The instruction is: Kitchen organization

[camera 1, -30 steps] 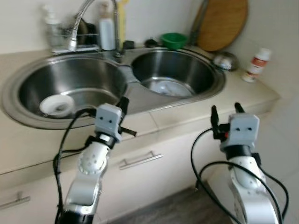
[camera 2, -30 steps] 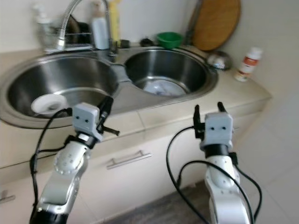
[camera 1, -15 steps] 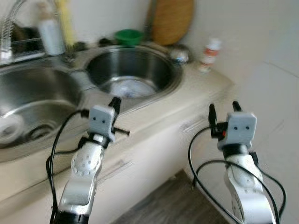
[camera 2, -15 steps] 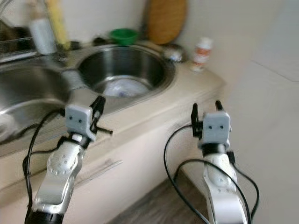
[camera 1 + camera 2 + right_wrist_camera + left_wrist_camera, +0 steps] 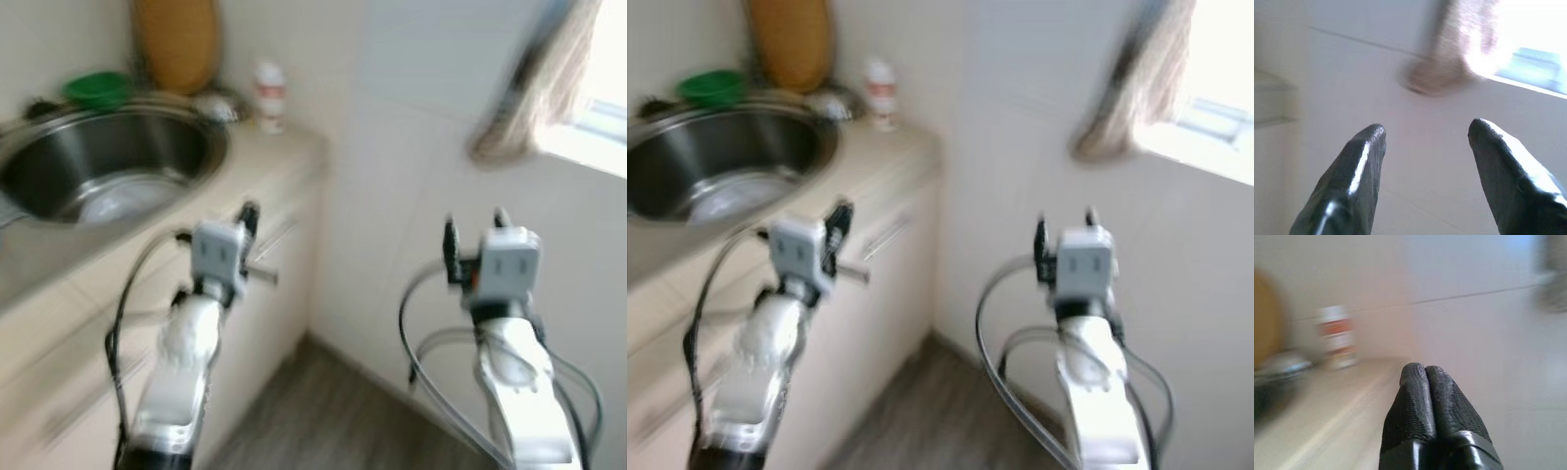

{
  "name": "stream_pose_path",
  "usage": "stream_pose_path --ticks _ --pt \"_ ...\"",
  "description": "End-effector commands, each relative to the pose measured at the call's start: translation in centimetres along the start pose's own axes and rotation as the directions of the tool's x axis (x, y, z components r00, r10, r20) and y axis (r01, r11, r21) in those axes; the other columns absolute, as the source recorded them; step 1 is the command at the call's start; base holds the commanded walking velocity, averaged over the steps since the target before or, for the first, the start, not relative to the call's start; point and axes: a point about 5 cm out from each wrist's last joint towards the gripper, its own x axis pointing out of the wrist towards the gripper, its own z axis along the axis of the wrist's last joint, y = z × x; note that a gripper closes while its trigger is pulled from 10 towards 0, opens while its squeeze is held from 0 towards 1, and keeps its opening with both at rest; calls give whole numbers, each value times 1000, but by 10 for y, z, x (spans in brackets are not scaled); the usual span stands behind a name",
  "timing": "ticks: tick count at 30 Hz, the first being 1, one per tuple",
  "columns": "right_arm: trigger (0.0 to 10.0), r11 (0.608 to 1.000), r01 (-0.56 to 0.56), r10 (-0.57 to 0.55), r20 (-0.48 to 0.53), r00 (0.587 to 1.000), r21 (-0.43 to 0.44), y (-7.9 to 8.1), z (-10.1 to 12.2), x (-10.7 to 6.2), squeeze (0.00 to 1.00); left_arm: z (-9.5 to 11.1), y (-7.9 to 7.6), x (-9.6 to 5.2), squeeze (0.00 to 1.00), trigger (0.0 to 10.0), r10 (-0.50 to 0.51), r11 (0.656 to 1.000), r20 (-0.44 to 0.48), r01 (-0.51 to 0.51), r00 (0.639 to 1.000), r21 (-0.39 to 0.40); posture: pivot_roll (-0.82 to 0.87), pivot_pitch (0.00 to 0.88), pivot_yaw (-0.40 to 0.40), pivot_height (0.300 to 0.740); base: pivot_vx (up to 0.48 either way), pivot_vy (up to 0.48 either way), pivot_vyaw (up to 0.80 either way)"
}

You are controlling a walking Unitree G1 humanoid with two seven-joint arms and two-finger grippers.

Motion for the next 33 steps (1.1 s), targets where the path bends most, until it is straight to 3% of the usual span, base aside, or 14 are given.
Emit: stream_pose_path --ticks 1,7,19,22,33 --pt "10000 1000 7 -7 14 1000 2 1 3 1 0 1 4 -1 0 10000 3 1000 2 -3 1000 25 116 0 -48 740 0 0 -800" --pt "10000 1000 15 -15 8 1000 0 0 2 1 0 1 4 -1 0 10000 -1 1000 -2 1 1000 30 115 0 -46 740 0 -100 -800" --pt "10000 1000 18 -18 -4 1000 -22 0 -2 2 0 -1 5 -1 0 10000 6 1000 -14 -5 1000 27 119 0 -48 740 0 -432 -800" --pt "10000 998 7 -9 -28 1000 -66 2 -5 3 0 -1 4 -1 0 10000 4 1000 -15 -3 1000 25 118 0 -47 740 0 -454 0" --pt "10000 997 -7 1 -72 997 -82 3 -12 2 0 -2 4 -1 0 10000 6 1000 -20 -6 1000 25 121 0 -48 740 0 -480 0"
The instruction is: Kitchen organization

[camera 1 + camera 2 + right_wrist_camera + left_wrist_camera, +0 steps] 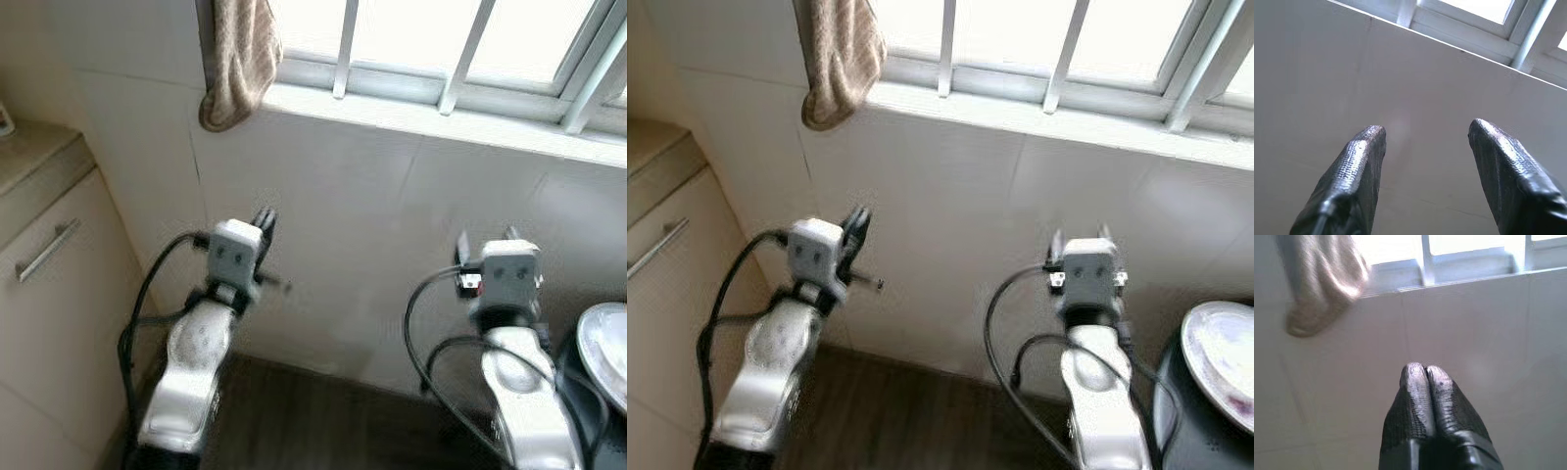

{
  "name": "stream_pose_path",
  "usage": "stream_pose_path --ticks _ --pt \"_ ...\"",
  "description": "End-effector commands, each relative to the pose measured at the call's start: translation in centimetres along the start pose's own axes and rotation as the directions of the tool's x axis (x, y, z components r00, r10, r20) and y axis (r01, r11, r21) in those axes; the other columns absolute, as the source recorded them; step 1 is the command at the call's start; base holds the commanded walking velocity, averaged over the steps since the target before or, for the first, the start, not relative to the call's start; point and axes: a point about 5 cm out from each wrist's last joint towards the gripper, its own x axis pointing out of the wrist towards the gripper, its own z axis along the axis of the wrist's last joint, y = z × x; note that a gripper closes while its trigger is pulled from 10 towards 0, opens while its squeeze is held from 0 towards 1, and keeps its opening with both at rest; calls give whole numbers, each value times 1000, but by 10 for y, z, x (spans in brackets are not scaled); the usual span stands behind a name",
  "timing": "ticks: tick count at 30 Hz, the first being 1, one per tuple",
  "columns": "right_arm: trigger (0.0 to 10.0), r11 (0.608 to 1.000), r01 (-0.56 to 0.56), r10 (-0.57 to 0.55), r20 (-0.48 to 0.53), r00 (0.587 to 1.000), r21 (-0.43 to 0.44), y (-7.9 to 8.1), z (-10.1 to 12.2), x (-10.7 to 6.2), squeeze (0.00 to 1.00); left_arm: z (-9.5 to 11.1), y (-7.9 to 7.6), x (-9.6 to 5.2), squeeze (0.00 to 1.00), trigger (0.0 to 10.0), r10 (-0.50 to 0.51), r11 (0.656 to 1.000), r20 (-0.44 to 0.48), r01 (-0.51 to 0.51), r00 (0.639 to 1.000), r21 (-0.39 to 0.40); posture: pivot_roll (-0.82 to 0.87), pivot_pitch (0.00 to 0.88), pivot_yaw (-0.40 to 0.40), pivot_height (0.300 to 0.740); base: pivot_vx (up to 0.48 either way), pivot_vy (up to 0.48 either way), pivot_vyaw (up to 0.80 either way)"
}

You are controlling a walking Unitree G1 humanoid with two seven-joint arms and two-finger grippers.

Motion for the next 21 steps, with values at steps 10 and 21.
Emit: stream_pose_path --ticks 10,21 --pt "10000 998 66 -68 -96 993 -18 -16 -14 6 0 5 -7 3 0 10000 -12 1000 18 12 1000 -12 127 0 -51 740 0 -37 470" --pt "10000 991 116 -126 -182 975 -69 -53 -27 21 0 3 -8 4 0 10000 -12 1000 9 12 1000 -12 120 0 -54 740 0 0 0"
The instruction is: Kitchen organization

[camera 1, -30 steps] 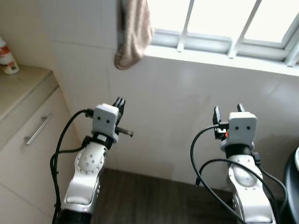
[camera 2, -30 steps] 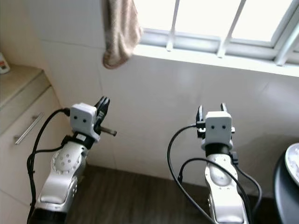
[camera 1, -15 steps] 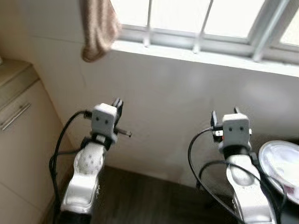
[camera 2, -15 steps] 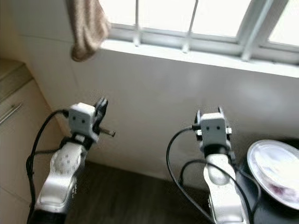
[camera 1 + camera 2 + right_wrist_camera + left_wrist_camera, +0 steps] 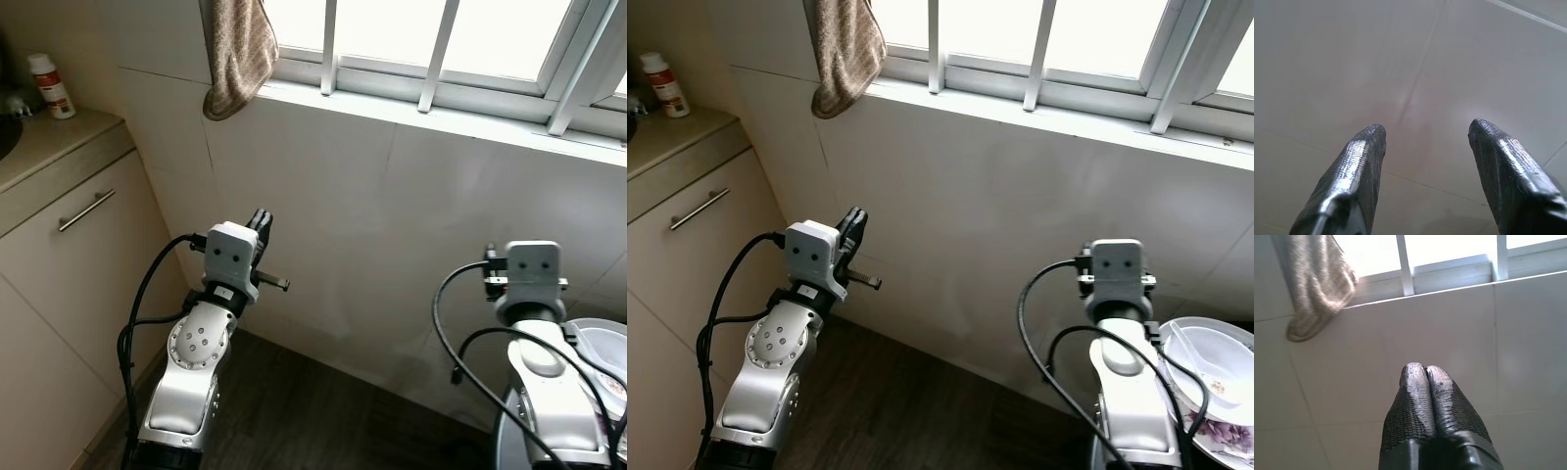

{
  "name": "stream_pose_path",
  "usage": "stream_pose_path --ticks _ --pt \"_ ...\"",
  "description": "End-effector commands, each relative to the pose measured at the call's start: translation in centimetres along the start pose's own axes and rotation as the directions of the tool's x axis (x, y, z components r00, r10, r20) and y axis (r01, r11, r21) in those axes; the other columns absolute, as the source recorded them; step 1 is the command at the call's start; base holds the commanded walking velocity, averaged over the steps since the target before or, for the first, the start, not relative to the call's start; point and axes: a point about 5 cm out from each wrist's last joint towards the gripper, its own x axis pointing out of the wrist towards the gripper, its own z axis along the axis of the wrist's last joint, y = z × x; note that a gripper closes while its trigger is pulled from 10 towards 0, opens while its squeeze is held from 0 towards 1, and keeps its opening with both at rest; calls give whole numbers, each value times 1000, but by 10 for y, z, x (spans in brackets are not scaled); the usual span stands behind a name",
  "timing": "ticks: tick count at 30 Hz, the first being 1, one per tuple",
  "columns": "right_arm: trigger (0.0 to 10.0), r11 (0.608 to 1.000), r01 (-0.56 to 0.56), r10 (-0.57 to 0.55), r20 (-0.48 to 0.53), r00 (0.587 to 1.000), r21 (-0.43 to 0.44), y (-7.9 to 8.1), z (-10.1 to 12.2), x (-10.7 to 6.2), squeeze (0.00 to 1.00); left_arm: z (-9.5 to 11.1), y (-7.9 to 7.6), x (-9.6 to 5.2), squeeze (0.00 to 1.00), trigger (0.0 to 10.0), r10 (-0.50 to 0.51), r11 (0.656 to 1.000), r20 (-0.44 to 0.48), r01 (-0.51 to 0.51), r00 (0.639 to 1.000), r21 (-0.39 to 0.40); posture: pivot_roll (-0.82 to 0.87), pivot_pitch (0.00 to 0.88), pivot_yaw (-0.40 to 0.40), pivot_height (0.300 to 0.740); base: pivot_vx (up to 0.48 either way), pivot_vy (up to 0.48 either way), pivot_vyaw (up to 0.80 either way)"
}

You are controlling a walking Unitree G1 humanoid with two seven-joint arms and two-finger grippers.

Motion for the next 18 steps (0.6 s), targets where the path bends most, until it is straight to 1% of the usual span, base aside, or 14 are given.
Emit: stream_pose_path --ticks 1,2,3,5,6,7,10,11,12,14,16,18 --pt "10000 1000 11 -11 -35 999 -2 -13 -3 8 0 1 -1 1 0 10000 0 1000 -2 0 1000 9 118 0 -53 740 0 0 0" --pt "10000 1000 11 -11 -35 999 -2 -13 -3 8 0 1 -1 1 0 10000 0 1000 -2 0 1000 9 118 0 -53 740 0 0 0" --pt "10000 1000 18 -18 -52 998 -14 -22 -5 14 0 1 -1 1 0 10000 0 1000 -4 0 1000 10 118 0 -54 740 0 0 0" --pt "10000 1000 23 -25 -124 992 -10 -43 -12 25 0 0 -1 1 0 10000 0 1000 -10 0 1000 11 118 0 -54 740 0 0 0" --pt "10000 1000 23 -25 -124 992 -10 -43 -12 25 0 0 -1 1 0 10000 0 1000 -10 0 1000 11 118 0 -54 740 0 0 0" --pt "10000 1000 -10 10 -195 981 2 -52 -21 31 0 0 -1 1 0 10000 1 1000 -14 0 1000 12 118 0 -54 740 0 0 0" --pt "10000 999 -33 28 -223 974 -18 -60 -22 32 0 -1 -1 1 0 10000 2 1000 -17 -1 1000 13 121 0 -58 740 0 0 0" --pt "10000 998 -56 51 -254 966 -13 -64 -24 33 0 -1 0 0 0 10000 3 1000 -19 -3 1000 15 119 0 -57 740 0 0 0" --pt "10000 998 -56 51 -254 966 -13 -64 -24 33 0 -1 0 0 0 10000 3 1000 -19 -3 1000 15 119 0 -57 740 0 0 0" --pt "10000 999 -37 36 -276 961 1 -73 -25 34 0 -2 0 0 0 10000 3 1000 -22 -3 1000 16 114 0 -56 740 0 0 0" --pt "10000 1000 -15 10 -302 953 -16 -84 -26 35 0 -2 0 0 0 10000 1 1000 -25 0 1000 15 111 0 -56 740 0 0 0" --pt "10000 1000 19 -21 -339 941 -8 -96 -29 35 0 -3 -1 0 0 10000 -4 1000 -30 4 1000 14 107 0 -55 740 0 0 0"
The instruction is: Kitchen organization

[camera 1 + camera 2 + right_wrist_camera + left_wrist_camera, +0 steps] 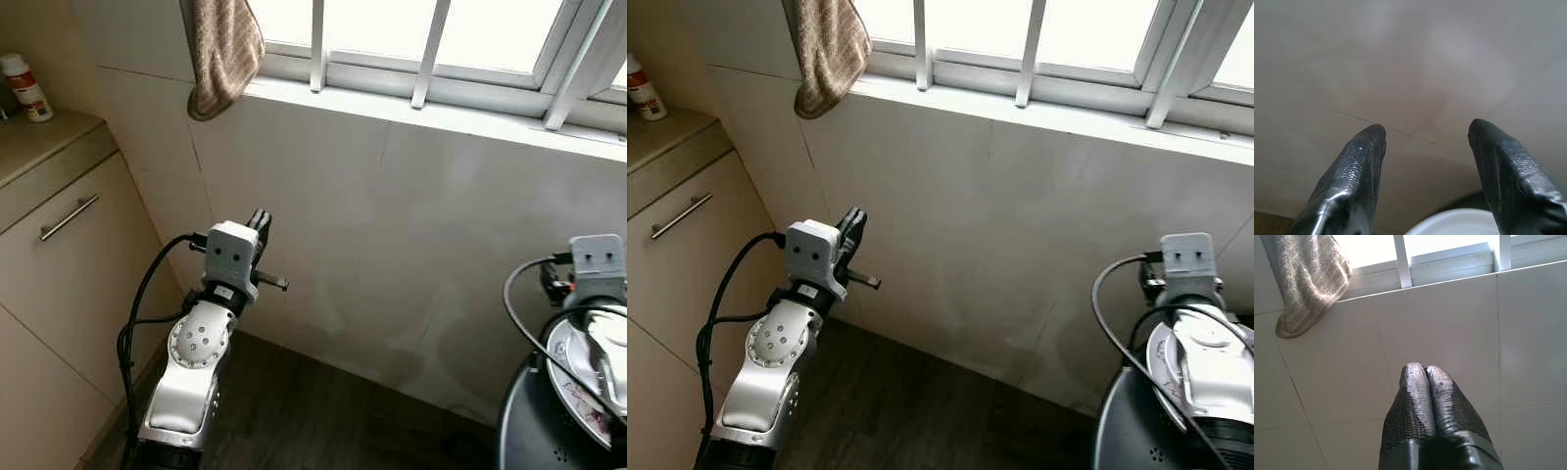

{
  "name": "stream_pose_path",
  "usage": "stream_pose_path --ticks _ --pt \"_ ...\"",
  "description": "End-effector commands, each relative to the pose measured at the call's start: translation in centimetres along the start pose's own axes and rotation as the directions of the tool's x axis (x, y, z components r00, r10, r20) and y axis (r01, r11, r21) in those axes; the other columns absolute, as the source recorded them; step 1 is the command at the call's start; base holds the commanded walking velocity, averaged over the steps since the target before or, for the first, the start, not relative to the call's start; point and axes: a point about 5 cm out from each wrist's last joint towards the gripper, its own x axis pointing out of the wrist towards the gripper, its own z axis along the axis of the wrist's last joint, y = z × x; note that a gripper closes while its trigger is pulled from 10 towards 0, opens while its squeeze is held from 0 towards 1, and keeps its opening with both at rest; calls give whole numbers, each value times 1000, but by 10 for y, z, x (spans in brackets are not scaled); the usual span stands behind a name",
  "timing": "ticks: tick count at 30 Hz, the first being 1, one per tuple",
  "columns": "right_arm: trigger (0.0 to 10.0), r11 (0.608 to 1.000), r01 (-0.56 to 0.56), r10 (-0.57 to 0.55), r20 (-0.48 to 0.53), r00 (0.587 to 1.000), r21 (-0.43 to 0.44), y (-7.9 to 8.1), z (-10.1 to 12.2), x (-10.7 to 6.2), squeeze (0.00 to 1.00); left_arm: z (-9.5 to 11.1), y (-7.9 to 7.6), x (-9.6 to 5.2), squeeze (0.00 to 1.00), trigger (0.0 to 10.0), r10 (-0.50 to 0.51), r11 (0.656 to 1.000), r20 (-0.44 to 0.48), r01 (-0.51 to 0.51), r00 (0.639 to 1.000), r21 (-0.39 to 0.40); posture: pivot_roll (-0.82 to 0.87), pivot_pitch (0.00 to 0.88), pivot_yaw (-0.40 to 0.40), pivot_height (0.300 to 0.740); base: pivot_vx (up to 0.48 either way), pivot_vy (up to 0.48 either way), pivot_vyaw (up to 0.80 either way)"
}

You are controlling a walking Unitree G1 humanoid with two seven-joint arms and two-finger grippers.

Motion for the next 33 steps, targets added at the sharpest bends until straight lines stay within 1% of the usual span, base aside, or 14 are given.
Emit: stream_pose_path --ticks 1,3,7,9,11,12,13,17,20,21,27,28,30,33 --pt "10000 999 41 -39 -45 998 36 -16 0 1 0 -2 -2 -1 0 10000 -13 1000 -17 13 1000 5 104 0 -54 740 0 0 0" --pt "10000 998 52 -50 -77 996 31 -19 -4 0 0 -2 -3 -1 0 10000 -14 1000 -19 14 1000 5 104 0 -54 740 0 0 0" --pt "10000 998 55 -57 -112 992 -23 -19 -10 -2 0 -3 -2 -1 0 10000 -14 1000 -24 15 1000 7 101 0 -53 740 0 0 0" --pt "10000 999 34 -31 -137 990 23 -11 -14 -4 0 -3 -3 -1 0 10000 -18 1000 -27 18 999 8 100 0 -53 740 0 0 0" --pt "10000 996 -6 20 -150 988 93 3 -15 -7 0 -3 -4 0 0 10000 -21 1000 -29 21 999 8 99 0 -51 740 0 0 0" --pt "10000 993 -19 36 -151 988 112 7 -14 -8 0 -3 -4 0 0 10000 -22 1000 -29 22 999 8 99 0 -51 740 0 0 0" --pt "10000 992 -27 46 -151 987 123 9 -14 -8 0 -3 -4 0 0 10000 -22 1000 -30 23 999 9 99 0 -51 740 0 0 0" --pt "10000 992 -54 71 -142 987 117 18 -12 -9 0 -4 -4 0 0 10000 -24 1000 -32 25 999 9 101 0 -51 740 0 0 0" --pt "10000 994 -45 60 -146 987 101 17 -12 -10 0 -4 -4 0 0 10000 -23 1000 -36 24 999 8 101 0 -51 740 0 0 0" --pt "10000 996 -15 28 -157 987 84 13 -13 -10 0 -5 -4 0 0 10000 -22 1000 -37 23 999 8 101 0 -51 740 0 0 0" --pt "10000 997 70 -64 -179 982 25 0 -17 -13 0 -5 -5 0 0 10000 -24 1000 -40 24 999 6 95 0 -53 740 0 0 0" --pt "10000 997 69 -62 -187 980 29 0 -19 -14 0 -6 -5 0 0 10000 -25 1000 -41 25 999 5 95 0 -53 740 0 0 0" --pt "10000 998 36 -27 -206 978 42 8 -26 -17 0 -6 -5 -1 0 10000 -28 1000 -44 29 999 4 95 0 -53 740 0 0 0" --pt "10000 999 23 -13 -212 977 43 13 -29 -18 0 -6 -6 0 0 10000 -31 1000 -45 31 999 4 94 0 -50 740 0 0 0"
